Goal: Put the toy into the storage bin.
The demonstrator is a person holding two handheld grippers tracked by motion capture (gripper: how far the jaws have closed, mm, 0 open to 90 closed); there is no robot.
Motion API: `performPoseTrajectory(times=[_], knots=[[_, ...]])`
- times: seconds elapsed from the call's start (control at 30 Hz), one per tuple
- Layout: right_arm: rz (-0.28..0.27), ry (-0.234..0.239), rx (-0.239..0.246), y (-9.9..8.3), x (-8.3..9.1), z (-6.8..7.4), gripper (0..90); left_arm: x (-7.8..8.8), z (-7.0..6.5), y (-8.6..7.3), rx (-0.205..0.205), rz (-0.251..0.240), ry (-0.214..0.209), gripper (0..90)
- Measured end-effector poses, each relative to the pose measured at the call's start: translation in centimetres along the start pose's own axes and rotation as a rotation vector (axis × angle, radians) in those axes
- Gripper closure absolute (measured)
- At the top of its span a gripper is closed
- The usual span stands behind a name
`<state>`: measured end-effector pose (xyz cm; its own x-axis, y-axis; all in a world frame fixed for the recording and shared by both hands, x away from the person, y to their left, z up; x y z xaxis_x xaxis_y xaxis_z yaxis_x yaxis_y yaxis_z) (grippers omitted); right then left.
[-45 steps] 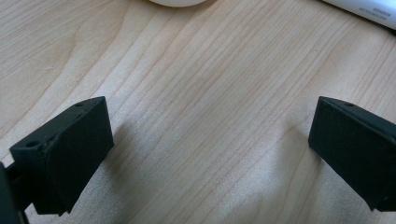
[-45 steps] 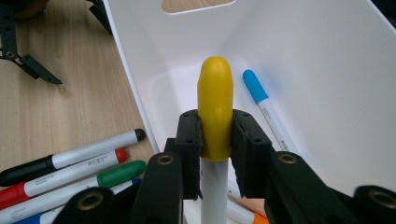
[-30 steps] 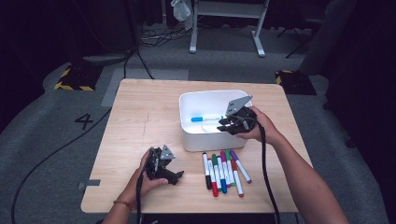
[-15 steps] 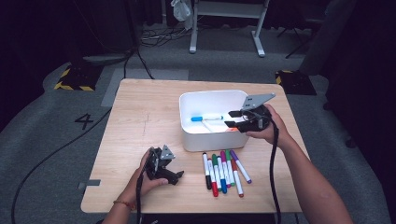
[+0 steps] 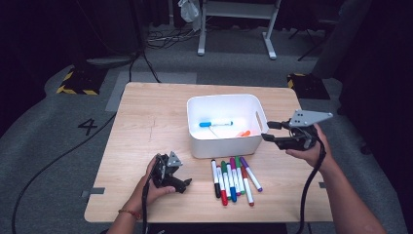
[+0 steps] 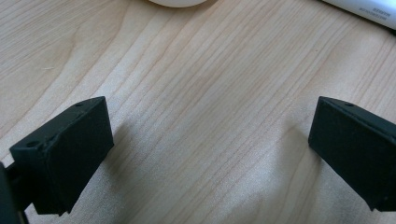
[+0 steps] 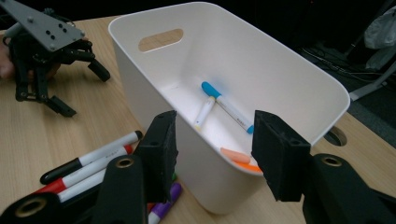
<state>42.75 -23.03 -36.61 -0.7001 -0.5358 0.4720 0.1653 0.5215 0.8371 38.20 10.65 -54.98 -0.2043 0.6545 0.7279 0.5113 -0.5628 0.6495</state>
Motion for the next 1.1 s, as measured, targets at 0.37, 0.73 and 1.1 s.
performPoseTrajectory(times=[0.37,0.73,1.1], knots=[[0.078,0.035,-0.076,-7.4,-0.2,3.4,49.4,0.0,0.0,0.0,0.001,-0.003,0.001,0.0],[0.204,0.085,-0.062,-10.7,-5.5,6.6,49.9,0.0,0.0,0.0,0.001,-0.003,0.001,0.0],[0.272,0.060,-0.080,-12.5,-8.3,6.4,52.3,0.0,0.0,0.0,0.001,-0.003,0.001,0.0]])
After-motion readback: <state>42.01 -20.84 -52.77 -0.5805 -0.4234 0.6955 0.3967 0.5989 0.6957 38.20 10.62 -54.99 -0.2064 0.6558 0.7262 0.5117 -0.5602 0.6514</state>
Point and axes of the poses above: each handheld gripper's, and its own axes: x roughly backward along the jaws, y roughly out of its top, z roughly to its left, the point moved 6 cm from there along -x, roughly forward along the jaws, and after that the axes turned 15 degrees about -y, right-handed, at the moved point
